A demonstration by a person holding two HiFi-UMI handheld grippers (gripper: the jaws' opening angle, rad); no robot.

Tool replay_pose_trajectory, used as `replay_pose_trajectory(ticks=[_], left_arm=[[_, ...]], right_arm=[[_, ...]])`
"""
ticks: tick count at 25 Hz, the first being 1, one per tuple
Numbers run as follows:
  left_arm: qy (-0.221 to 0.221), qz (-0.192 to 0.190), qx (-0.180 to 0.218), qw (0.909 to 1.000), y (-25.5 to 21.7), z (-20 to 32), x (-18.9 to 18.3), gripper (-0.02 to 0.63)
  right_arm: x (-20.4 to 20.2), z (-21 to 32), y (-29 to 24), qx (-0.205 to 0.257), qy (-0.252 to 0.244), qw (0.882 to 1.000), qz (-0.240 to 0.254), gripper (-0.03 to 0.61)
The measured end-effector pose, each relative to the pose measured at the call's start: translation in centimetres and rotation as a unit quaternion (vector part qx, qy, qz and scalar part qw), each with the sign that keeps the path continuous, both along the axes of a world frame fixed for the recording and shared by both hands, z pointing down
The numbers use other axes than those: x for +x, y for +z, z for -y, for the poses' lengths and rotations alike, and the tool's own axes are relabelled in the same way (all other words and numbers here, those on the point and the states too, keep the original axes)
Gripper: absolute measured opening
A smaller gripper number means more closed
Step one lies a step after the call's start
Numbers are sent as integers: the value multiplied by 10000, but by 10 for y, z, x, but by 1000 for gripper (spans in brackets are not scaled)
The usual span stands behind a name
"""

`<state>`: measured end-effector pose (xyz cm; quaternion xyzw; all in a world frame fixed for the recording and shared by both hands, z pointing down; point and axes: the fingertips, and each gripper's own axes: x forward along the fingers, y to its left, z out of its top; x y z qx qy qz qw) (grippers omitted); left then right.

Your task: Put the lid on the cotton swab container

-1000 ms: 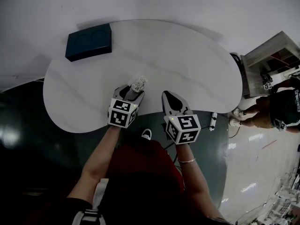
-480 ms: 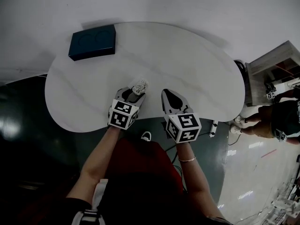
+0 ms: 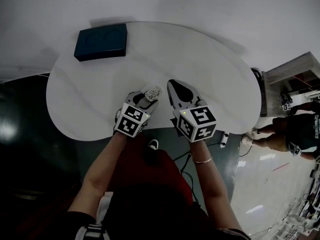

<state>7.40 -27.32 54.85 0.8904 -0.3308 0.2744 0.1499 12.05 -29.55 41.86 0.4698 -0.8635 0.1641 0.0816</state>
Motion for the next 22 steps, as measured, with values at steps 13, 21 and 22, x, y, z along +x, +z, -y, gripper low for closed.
replay_pose_trajectory(ticks=[13, 21, 22], left_arm=[[439, -78, 17, 9990, -3, 7, 8, 221], [569, -65, 84, 9983, -3, 8, 8, 221], [576, -67, 82, 9983, -3, 7, 9, 221]], right_arm=[[-57, 29, 16, -392, -674, 9956, -525, 17], [-76, 42, 27, -604, -936, 9909, -750, 17], [-76, 42, 30, -642, -957, 9904, -769, 17]])
